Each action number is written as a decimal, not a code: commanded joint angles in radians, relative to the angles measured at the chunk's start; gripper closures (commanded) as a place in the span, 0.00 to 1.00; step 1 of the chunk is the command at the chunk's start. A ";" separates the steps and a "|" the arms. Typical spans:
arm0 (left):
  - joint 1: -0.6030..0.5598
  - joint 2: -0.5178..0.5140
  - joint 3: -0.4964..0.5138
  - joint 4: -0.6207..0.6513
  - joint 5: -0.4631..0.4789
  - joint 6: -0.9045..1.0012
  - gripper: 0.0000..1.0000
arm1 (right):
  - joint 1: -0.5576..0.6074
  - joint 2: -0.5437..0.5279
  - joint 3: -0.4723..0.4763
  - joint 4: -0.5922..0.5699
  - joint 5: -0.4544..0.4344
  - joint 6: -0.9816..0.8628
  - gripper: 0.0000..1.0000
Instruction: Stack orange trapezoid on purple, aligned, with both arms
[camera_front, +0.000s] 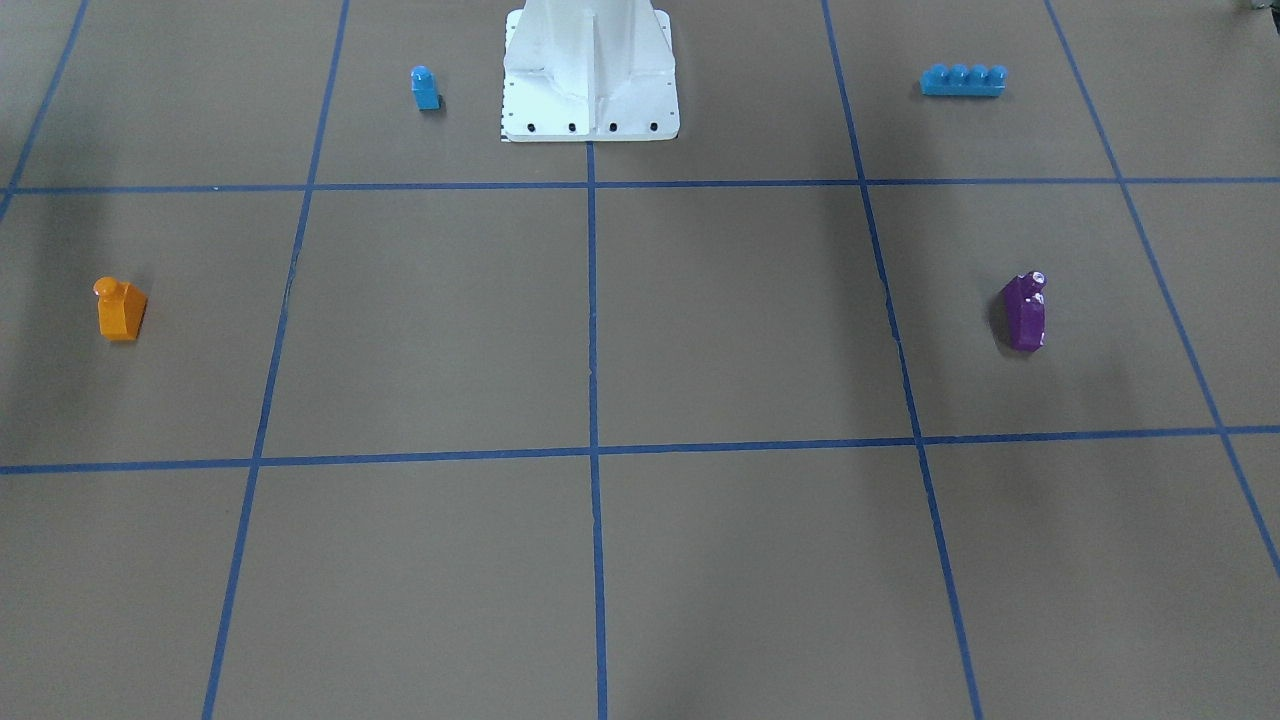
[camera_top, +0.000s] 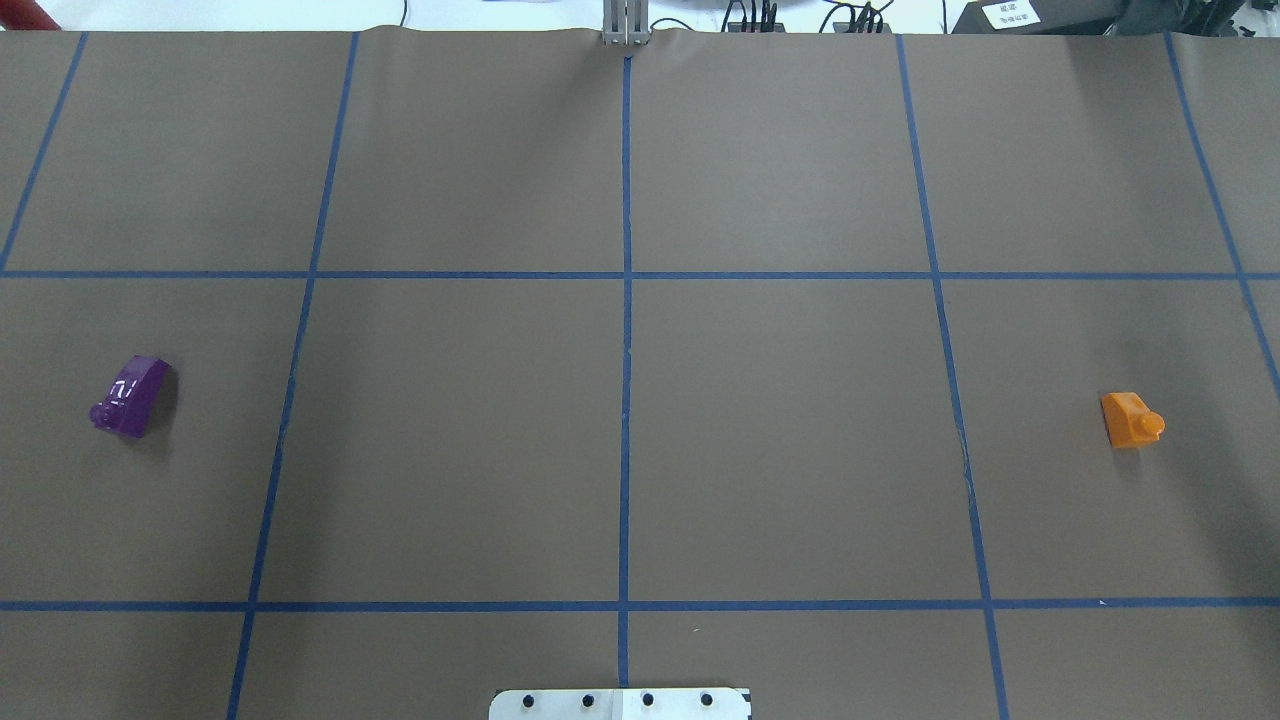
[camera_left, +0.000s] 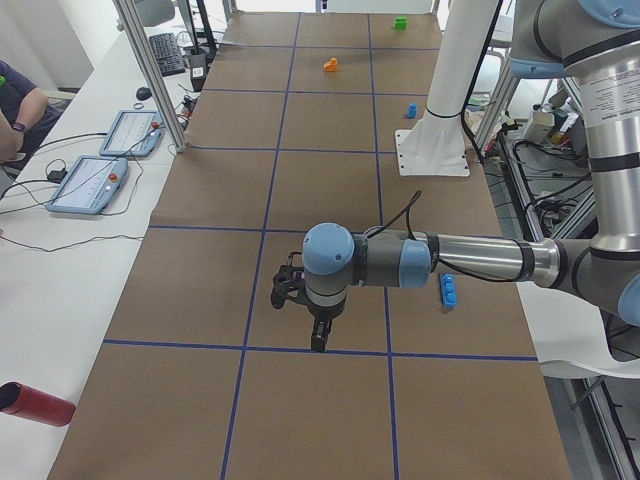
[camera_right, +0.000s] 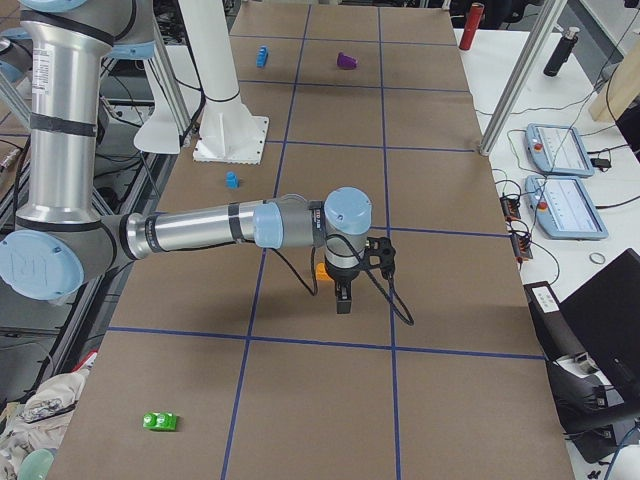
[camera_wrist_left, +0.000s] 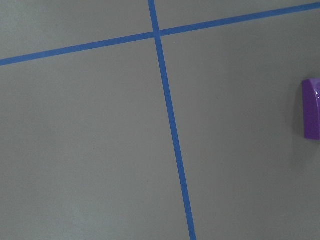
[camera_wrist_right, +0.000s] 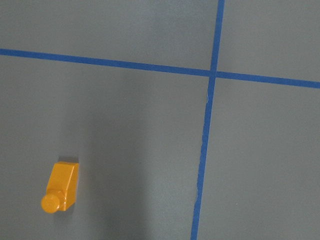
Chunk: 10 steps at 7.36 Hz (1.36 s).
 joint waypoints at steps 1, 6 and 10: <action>0.002 0.005 0.000 -0.006 0.000 0.000 0.00 | -0.002 0.000 0.000 0.000 0.000 0.000 0.00; 0.026 -0.082 0.005 -0.079 -0.008 -0.012 0.00 | -0.052 0.006 0.007 0.002 0.000 0.034 0.00; 0.203 -0.101 0.132 -0.265 -0.088 -0.021 0.00 | -0.098 0.006 0.043 0.002 -0.002 0.115 0.00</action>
